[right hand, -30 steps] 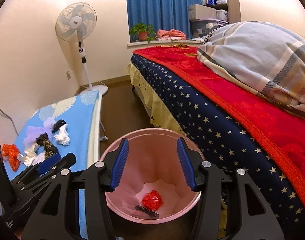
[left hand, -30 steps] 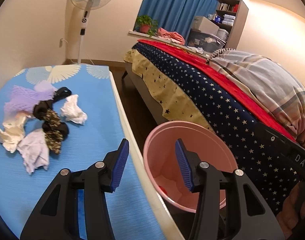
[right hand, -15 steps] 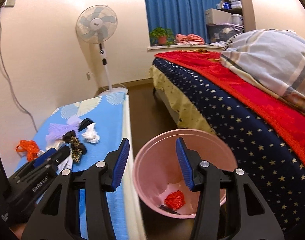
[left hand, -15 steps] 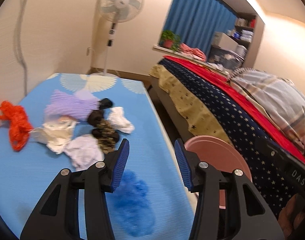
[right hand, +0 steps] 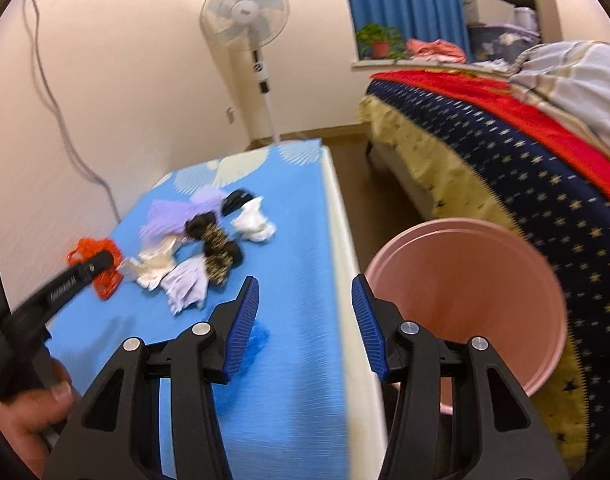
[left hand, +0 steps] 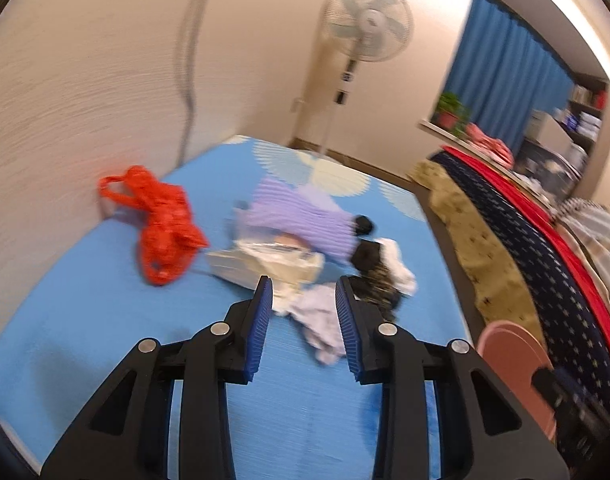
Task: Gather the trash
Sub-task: 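Grasp the blue plastic bag with the right gripper while the left gripper reaches toward the white tissue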
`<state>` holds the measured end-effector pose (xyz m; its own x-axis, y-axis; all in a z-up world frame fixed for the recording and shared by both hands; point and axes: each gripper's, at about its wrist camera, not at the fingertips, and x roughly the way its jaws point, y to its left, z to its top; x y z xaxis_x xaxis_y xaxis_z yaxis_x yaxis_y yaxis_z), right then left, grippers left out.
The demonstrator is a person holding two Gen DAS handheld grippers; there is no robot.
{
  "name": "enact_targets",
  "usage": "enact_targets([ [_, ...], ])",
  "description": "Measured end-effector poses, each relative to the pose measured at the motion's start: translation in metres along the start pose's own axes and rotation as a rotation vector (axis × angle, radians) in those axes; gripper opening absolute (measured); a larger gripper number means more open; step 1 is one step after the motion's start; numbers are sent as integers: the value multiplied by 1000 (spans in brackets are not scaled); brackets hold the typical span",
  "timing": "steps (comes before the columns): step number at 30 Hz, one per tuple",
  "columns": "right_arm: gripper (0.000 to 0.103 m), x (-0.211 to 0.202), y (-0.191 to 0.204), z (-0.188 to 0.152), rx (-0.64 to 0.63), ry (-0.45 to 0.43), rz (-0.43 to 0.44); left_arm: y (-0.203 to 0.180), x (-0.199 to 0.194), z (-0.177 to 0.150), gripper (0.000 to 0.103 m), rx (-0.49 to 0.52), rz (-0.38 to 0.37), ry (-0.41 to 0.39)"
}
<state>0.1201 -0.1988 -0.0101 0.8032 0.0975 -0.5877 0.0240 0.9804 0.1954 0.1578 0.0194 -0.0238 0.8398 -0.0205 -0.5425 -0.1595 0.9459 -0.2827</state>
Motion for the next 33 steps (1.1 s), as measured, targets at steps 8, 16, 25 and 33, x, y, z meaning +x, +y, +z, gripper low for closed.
enact_targets([
  [8, 50, 38, 25, -18, -10, 98, 86, 30, 17, 5, 33, -48, 92, 11],
  [16, 50, 66, 34, -23, -6, 172, 140, 38, 48, 5, 33, -77, 102, 57],
  [25, 36, 86, 34, -28, -19, 242, 140, 24, 72, 6, 39, -57, 77, 86],
  [33, 5, 84, 36, -29, -57, 244, 161, 27, 83, 4, 39, -96, 89, 122],
])
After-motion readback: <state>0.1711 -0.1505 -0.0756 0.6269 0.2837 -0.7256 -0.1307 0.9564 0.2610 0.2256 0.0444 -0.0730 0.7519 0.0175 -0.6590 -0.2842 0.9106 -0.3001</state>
